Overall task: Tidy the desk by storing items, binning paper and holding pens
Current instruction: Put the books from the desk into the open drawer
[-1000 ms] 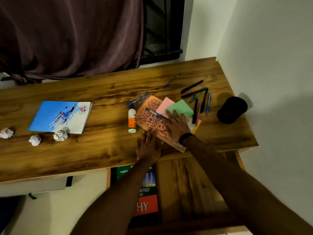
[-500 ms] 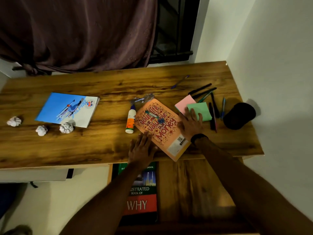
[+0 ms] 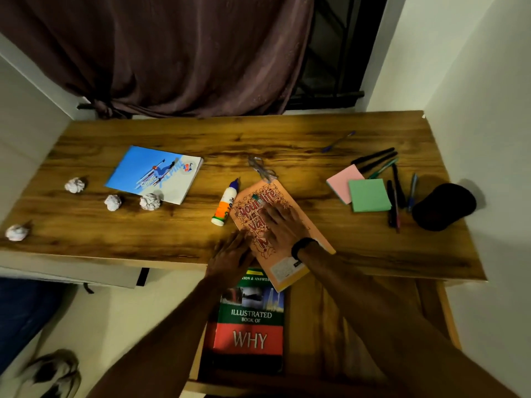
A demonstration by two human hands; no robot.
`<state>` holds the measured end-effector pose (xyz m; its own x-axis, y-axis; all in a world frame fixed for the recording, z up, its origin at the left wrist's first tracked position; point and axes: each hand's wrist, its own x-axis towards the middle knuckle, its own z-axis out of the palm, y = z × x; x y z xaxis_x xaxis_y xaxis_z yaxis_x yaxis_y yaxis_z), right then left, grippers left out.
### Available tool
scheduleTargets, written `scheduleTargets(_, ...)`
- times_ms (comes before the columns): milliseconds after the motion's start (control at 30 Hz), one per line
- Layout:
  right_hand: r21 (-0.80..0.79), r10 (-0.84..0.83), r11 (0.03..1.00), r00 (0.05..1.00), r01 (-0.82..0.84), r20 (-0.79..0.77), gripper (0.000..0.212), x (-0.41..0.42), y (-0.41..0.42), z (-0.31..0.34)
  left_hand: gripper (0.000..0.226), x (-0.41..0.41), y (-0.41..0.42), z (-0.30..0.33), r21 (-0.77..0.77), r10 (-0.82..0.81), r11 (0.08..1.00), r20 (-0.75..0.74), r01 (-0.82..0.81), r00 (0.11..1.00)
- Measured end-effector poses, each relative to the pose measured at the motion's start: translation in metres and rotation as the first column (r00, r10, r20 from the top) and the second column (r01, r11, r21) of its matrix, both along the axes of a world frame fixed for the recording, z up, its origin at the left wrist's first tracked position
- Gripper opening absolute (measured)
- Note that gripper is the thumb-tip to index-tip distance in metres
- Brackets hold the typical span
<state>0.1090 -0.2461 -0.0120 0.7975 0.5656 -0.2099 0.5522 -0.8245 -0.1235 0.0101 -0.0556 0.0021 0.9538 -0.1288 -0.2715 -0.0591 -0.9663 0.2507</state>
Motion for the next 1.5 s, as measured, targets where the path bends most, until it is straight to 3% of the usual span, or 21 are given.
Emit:
scheduleTargets(233, 0.027, -0.304, 0.952, 0.953, 0.304, -0.006, 0.074, 0.001, -0.029, 0.0, 0.099, -0.006, 0.004, -0.001, -0.055, 0.034, 0.998, -0.001, -0.034, 0.999)
scheduleTargets(333, 0.039, -0.436, 0.898, 0.899, 0.438, -0.037, 0.07, 0.005, -0.047, -0.001, 0.102, -0.007, 0.0, -0.009, -0.086, 0.153, 0.985, 0.003, -0.153, 0.988)
scheduleTargets(433, 0.076, -0.466, 0.882, 0.885, 0.464, 0.006, 0.067, 0.004, -0.055, 0.005, 0.112, 0.0, -0.006, -0.011, -0.139, 0.295, 0.943, -0.073, -0.302, 0.953)
scheduleTargets(567, 0.133, -0.501, 0.863, 0.861, 0.488, 0.087, 0.055, -0.013, -0.046, 0.013, 0.112, 0.008, -0.009, -0.008, -0.087, 0.27, 0.957, -0.086, -0.277, 0.959)
scheduleTargets(633, 0.151, -0.563, 0.819, 0.826, 0.554, 0.02, 0.061, -0.025, -0.033, 0.013, 0.112, 0.012, -0.006, -0.005, -0.084, 0.237, 0.966, -0.079, -0.243, 0.968)
scheduleTargets(800, 0.156, -0.814, 0.513, 0.536, 0.844, -0.221, 0.102, -0.04, -0.018, 0.02, 0.108, 0.017, 0.0, -0.004, -0.035, 0.118, 0.992, -0.142, -0.124, 0.983)
scheduleTargets(967, 0.132, -0.859, 0.302, 0.33, 0.944, -0.391, 0.071, -0.043, -0.031, 0.031, 0.101, 0.02, -0.005, 0.0, -0.009, 0.094, 0.995, -0.188, -0.098, 0.978)
scheduleTargets(1100, 0.326, -0.774, 0.088, 0.27, 0.941, -0.572, 0.04, -0.062, -0.033, 0.036, 0.095, 0.015, -0.004, 0.001, -0.025, 0.08, 0.996, -0.179, -0.086, 0.981)
scheduleTargets(1167, 0.395, -0.748, 0.014, 0.272, 0.919, -0.606, 0.038, -0.074, -0.035, 0.046, 0.091, 0.012, -0.004, 0.003, -0.024, 0.077, 0.996, -0.179, -0.083, 0.981)
scheduleTargets(1300, 0.576, -0.783, -0.008, 0.353, 0.817, -0.512, 0.03, -0.091, -0.051, 0.063, 0.088, 0.016, -0.003, 0.01, -0.072, 0.107, 0.989, -0.22, -0.126, 0.97)
scheduleTargets(1400, 0.706, -0.735, -0.149, 0.4, 0.693, -0.547, 0.025, -0.103, -0.071, 0.073, 0.087, 0.02, -0.006, 0.015, -0.153, 0.104, 0.978, -0.219, -0.139, 0.97)
scheduleTargets(1500, 0.697, -0.657, -0.326, 0.377, 0.639, -0.653, 0.021, -0.123, -0.084, 0.083, 0.083, 0.015, -0.013, 0.014, -0.217, 0.043, 0.972, -0.214, -0.09, 0.976)
